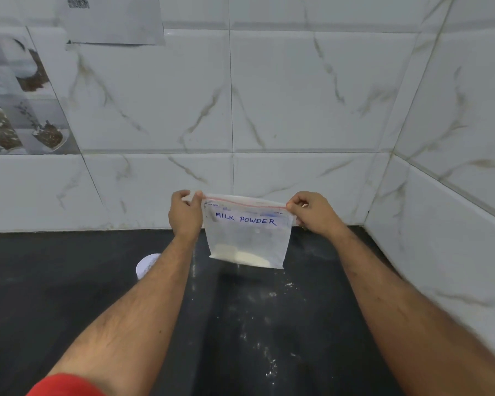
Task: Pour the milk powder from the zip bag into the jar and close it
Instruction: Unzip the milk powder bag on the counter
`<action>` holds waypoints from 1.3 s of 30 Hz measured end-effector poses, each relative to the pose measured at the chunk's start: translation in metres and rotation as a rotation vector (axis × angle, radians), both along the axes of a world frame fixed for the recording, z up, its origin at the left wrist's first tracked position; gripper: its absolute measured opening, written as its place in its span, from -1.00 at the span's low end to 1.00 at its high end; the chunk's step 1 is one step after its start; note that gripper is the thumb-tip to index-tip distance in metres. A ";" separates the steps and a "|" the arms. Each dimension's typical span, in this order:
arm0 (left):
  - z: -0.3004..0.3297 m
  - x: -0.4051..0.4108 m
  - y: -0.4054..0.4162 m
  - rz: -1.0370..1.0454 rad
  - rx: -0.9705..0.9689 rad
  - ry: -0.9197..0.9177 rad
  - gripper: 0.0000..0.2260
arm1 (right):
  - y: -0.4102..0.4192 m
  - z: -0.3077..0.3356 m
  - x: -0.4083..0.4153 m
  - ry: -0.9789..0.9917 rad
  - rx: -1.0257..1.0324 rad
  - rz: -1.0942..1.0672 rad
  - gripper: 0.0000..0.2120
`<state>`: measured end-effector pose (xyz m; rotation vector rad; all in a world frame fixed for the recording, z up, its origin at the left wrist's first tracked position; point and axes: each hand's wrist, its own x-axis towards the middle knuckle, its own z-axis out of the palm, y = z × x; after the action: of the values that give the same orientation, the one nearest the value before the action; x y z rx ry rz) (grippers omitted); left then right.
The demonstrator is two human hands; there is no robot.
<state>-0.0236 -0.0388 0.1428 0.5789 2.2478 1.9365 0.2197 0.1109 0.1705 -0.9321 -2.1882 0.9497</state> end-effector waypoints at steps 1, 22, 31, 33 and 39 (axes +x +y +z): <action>-0.006 0.007 -0.002 0.039 -0.029 -0.044 -0.63 | -0.006 -0.008 -0.002 0.016 -0.012 -0.005 -0.89; -0.044 0.074 -0.002 -0.304 -0.102 -0.124 -0.78 | -0.034 -0.015 -0.030 -0.274 0.190 -0.032 -0.70; -0.035 0.060 -0.009 -0.345 -0.210 -0.001 -0.77 | -0.038 0.001 -0.080 -0.695 0.346 0.087 -0.91; -0.028 0.048 -0.013 -0.292 -0.309 0.083 -0.67 | -0.024 0.011 -0.076 -0.659 0.356 -0.112 -0.89; 0.001 0.026 -0.006 -0.248 -0.539 0.222 -0.68 | -0.007 0.025 -0.066 -0.579 0.022 -0.203 -0.90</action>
<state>0.0028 -0.0452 0.1437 0.9621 2.5300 1.1285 0.1539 0.1037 0.1957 -1.5338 -2.4872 0.6035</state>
